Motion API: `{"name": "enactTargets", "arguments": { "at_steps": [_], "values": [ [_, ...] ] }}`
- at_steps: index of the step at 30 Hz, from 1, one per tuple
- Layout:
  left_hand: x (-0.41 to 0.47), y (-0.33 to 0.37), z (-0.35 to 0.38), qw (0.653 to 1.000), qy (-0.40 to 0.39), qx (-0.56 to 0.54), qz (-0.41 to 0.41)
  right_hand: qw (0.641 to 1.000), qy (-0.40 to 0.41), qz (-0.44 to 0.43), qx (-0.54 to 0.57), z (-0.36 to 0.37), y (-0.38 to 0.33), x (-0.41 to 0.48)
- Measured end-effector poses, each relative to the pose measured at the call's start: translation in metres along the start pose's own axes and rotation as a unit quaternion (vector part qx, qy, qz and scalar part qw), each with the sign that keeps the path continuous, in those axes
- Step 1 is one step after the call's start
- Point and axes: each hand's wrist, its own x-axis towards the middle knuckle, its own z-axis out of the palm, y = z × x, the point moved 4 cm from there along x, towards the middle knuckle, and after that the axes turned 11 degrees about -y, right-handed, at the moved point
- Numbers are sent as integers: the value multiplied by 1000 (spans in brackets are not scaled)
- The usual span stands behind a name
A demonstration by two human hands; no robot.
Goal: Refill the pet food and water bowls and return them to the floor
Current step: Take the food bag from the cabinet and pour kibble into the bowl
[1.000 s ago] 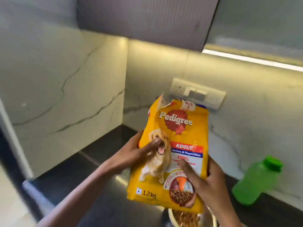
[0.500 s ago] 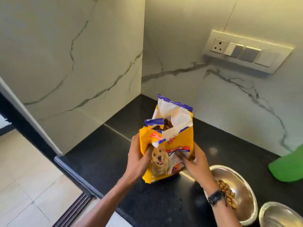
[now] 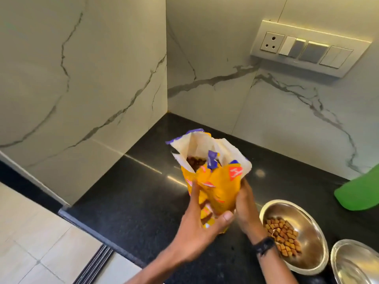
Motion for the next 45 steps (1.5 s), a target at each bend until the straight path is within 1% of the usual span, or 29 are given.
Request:
{"name": "enactTargets", "arguments": {
  "at_steps": [2, 3, 4, 5, 7, 8, 9, 10, 12, 13, 14, 17, 19, 21, 23, 25, 27, 29, 30, 32, 33, 34, 35, 36, 38, 42, 45],
  "values": [
    [1, -2, 6, 1000, -15, 0, -4, 997, 34, 5, 65, -16, -4, -2],
    [4, 1, 1, 1000, 11, 13, -6, 996, 34, -4, 86, -21, -4, -5],
    [7, 7, -9, 997, 68, 21, -6, 994, 25, -17, 101, -24, -5, -10],
    [10, 11, -22, 990, 141, 25, -2, 994, 16, -30, 104, -26, -4, -15],
    [10, 18, -52, 957, 284, 48, 1, 995, 3, -57, 83, -28, -5, -26],
    [10, 20, -66, 942, 330, 65, -6, 995, -7, -72, 66, -27, -7, -30],
    [12, 21, -79, 934, 349, 75, -23, 996, -14, -78, 47, -25, -8, -33],
    [17, 23, -89, 939, 333, 77, -51, 996, -21, -76, 31, -22, -10, -34],
    [31, 24, -103, 962, 248, 62, -100, 997, -22, -69, -20, -14, -17, -34],
    [38, 26, -104, 971, 209, 60, -100, 997, -15, -58, -51, -10, -19, -33],
    [42, 29, -104, 976, 188, 73, -82, 996, -3, -41, -80, -6, -22, -32],
    [47, 41, -102, 960, 217, 171, -41, 983, 65, -5, -169, 2, -33, -26],
    [48, 46, -99, 950, 224, 214, -45, 971, 99, -5, -219, 7, -37, -23],
    [49, 51, -96, 947, 217, 232, -41, 950, 137, -18, -280, 11, -40, -22],
    [50, 54, -96, 952, 215, 216, -36, 927, 182, -41, -325, 12, -41, -23],
    [51, 55, -96, 962, 217, 159, -40, 910, 230, -61, -339, 10, -41, -23],
    [52, 53, -94, 966, 238, 94, -43, 898, 261, -84, -345, 11, -40, -24],
    [56, 52, -88, 960, 268, 64, -49, 894, 257, -105, -351, 13, -36, -25],
    [59, 51, -83, 957, 278, 63, -50, 902, 240, -111, -341, 14, -35, -25],
    [67, 50, -71, 957, 274, 81, -49, 939, 158, -99, -289, 14, -33, -20],
    [72, 51, -66, 959, 262, 99, -50, 954, 104, -74, -270, 15, -31, -16],
    [76, 52, -62, 959, 249, 124, -55, 961, 57, -41, -269, 15, -28, -13],
    [79, 53, -60, 959, 234, 147, -64, 958, 26, -16, -285, 17, -28, -11],
    [82, 54, -59, 960, 218, 161, -73, 952, 17, -3, -304, 18, -27, -10],
    [85, 57, -63, 960, 198, 177, -85, 944, 50, 0, -327, 20, -29, -10],
    [88, 66, -76, 956, 185, 206, -95, 929, 121, -27, -348, 31, -33, -5],
    [88, 74, -80, 957, 139, 237, -90, 914, 163, -45, -369, 44, -33, 6]
  ]
}}
